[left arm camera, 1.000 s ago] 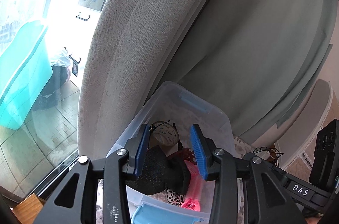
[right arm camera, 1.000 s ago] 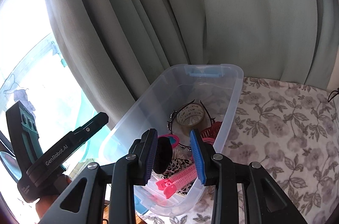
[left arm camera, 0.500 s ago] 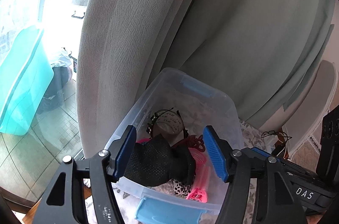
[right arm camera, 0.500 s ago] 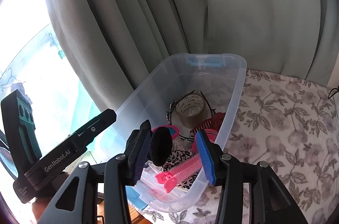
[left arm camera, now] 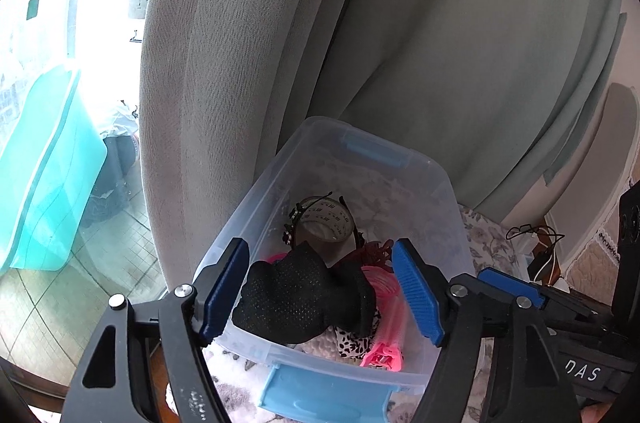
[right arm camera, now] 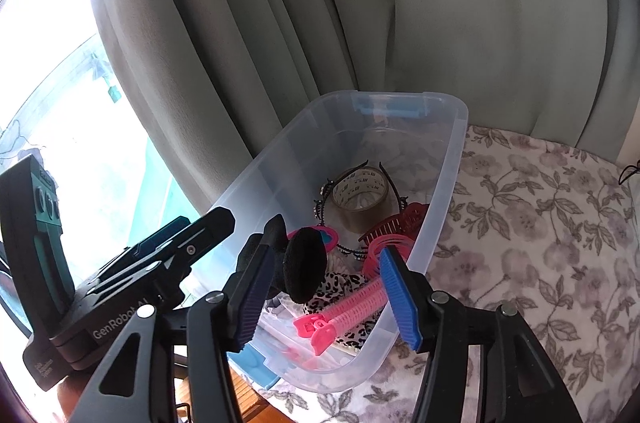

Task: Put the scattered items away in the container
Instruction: 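Drop the black cloth from the left gripper while the right releases the pink clip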

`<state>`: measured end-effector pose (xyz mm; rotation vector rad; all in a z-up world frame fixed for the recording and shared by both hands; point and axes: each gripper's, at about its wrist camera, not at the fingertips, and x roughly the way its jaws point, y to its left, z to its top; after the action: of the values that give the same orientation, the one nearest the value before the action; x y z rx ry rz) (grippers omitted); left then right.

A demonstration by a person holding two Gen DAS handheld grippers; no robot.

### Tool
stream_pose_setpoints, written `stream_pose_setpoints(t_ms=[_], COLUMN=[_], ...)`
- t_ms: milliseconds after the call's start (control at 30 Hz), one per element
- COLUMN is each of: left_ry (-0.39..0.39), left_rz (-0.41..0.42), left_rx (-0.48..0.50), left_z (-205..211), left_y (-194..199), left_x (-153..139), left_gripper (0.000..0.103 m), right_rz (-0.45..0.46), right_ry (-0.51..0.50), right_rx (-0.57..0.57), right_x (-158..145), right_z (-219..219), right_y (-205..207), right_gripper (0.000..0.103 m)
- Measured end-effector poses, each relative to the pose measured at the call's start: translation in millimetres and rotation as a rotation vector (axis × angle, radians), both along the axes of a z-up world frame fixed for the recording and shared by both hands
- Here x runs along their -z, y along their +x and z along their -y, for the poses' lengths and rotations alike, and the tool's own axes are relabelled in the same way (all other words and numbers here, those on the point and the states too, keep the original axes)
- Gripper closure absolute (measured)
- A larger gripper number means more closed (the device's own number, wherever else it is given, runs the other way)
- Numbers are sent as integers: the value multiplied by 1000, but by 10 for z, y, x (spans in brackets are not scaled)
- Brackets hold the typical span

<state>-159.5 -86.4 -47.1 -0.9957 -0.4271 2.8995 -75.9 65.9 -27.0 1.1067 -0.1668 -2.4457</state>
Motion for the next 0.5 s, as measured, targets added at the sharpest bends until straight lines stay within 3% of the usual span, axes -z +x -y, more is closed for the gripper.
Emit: stream_pose_setpoints(t_ms=[167, 233, 300, 367, 500], left_ry=[-8, -14, -17, 4, 28], left_rz=[10, 19, 27, 28, 30], left_rx=[6, -2, -16, -13, -16], left_z=[-3, 5, 27, 61, 53], left_y=[-87, -127, -168, -199, -230], left_x=[20, 35, 53, 66, 111], left_gripper=[28, 22, 17, 17, 17], right_rz=[9, 14, 21, 27, 29], right_ry=[11, 14, 11, 4, 3], right_rx=[10, 14, 19, 21, 16], right_x=[19, 33, 50, 60, 68], right_z=[-9, -19, -38, -55, -48], right_y=[-4, -12, -21, -27, -28], right_gripper=[44, 43, 40, 33, 29])
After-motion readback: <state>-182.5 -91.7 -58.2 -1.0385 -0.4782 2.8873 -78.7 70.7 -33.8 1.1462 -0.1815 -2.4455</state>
